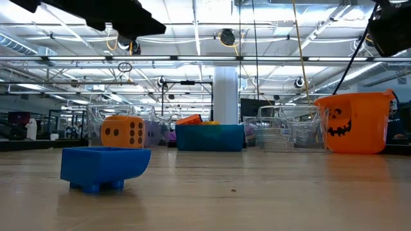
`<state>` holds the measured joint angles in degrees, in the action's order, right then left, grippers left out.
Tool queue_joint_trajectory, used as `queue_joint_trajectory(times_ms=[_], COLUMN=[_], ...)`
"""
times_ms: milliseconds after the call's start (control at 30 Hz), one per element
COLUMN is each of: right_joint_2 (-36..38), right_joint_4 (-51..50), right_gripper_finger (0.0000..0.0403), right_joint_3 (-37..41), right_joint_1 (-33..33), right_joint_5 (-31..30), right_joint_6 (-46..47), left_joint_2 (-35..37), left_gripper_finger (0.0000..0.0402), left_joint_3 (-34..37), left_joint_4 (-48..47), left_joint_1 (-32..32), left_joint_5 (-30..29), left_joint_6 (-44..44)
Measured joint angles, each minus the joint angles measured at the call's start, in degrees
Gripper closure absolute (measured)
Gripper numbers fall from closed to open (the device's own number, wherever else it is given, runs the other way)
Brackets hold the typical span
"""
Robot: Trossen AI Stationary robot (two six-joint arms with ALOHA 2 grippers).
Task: Pick & Place Toys
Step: Put the green game piece into the blue bin
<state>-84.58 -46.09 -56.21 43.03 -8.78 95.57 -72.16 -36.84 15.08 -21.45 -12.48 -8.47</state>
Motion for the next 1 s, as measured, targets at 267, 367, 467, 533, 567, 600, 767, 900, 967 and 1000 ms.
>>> queue_joint_trajectory(times_ms=[267,367,467,533,567,600,767,900,967,1000], right_joint_2=[0.0,0.0,0.1,0.1,0.1,0.2,0.2,0.2,0.2,0.2], right_joint_4=[-0.5,-0.5,-0.2,-0.2,-0.1,0.0,0.6,0.7,0.6,0.7], right_gripper_finger=[0.0172,0.0172,0.0172,0.0172,0.0172,0.0172,0.0186,0.0207,0.0221,0.0228], right_joint_3=[3.9,4.6,5.1,5.5,5.6,5.7,6.0,6.1,6.1,6.1], right_joint_1=[0.0,0.0,0.0,0.0,0.0,0.0,-0.1,-0.1,-0.1,-0.1], right_joint_5=[0.1,0.0,-0.1,-0.1,-0.1,-0.1,-0.1,0.0,0.1,0.2], right_joint_6=[3.0,3.2,3.2,3.0,2.8,2.6,1.0,0.8,0.8,0.8], left_joint_2=[0.0,0.0,0.0,0.0,0.0,0.0,0.0,0.0,0.0,0.0], left_gripper_finger=[0.0172,0.0172,0.0172,0.0172,0.0172,0.0172,0.0172,0.0172,0.0172,0.0172], left_joint_3=[0.0,0.0,0.0,0.0,0.0,0.0,0.0,0.0,0.0,0.0], left_joint_4=[-0.3,-0.3,-0.4,-0.5,-0.7,-1.0,-2.7,-3.0,-3.0,-3.0], left_joint_1=[2.3,2.3,2.3,2.3,2.3,2.3,2.3,2.2,2.2,2.2], left_joint_5=[3.6,4.0,4.0,4.0,4.0,4.0,4.0,4.0,4.0,4.0], left_joint_6=[3.2,3.7,4.3,4.6,4.8,5.1,6.8,7.3,7.5,7.5])
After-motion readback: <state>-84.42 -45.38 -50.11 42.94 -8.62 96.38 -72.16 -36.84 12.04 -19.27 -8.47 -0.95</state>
